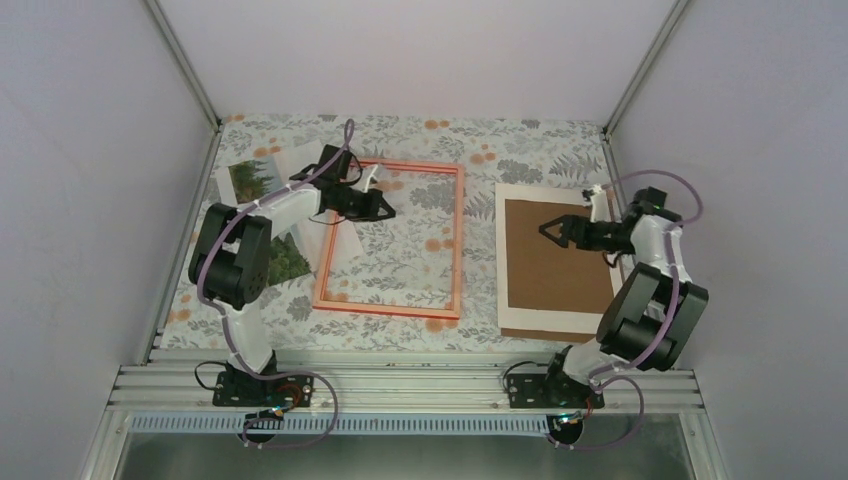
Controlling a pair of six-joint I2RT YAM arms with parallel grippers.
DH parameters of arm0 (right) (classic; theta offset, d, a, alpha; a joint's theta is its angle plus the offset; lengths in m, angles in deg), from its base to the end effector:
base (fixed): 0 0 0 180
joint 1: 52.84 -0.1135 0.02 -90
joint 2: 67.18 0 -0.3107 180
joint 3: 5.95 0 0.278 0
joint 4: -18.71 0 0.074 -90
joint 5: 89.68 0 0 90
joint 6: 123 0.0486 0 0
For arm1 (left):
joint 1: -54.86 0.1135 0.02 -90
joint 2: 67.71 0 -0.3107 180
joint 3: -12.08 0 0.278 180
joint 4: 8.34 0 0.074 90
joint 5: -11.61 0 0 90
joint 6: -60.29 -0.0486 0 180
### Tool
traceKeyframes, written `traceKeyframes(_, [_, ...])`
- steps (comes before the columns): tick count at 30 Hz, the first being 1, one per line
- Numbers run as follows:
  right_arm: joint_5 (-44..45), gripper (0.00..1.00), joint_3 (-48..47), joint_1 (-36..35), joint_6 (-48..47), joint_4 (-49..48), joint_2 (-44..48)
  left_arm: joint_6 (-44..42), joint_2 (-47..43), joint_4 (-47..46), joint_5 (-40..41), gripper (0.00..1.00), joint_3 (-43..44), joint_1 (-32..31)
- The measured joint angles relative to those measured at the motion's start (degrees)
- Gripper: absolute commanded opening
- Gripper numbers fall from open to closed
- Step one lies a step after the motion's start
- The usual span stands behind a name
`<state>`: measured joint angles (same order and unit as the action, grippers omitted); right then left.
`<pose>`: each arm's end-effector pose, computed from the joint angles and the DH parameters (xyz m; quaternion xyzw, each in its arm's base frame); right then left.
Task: Put the photo into the frame
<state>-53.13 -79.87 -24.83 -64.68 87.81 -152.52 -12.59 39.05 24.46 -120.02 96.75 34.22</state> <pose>0.2693 -0.0990 0.2666 -0.0656 0.8885 0.3520 0.2871 0.3916 -0.1820 0.2162 0.1345 0.8875 -0.4118 0.1571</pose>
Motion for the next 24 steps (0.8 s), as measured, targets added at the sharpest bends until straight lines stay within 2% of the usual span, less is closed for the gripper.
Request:
traceKeyframes(6, [-1.25,0.93,3.19,-9.09,12.0,-9.97,-4.55,-7.1,3.72,5.35,-0.63,0.02,0.66,3.93])
traceKeyframes(15, [-1.38,0.91,7.08,-16.39,23.54,-19.93,-7.61,-14.75,5.09,12.76,-0.33,0.02,3.69,7.04])
traceKeyframes(20, [-1.36,0.8,7.5,-18.56,26.05,-23.21,-8.59,-15.47,5.09,14.6,0.66,0.02,3.37,9.4])
traceKeyframes(24, [-1.27,0.74,8.24,-20.98,27.5,-25.35,-8.96,-15.47,5.09,14.75,1.11,0.03,3.28,10.29])
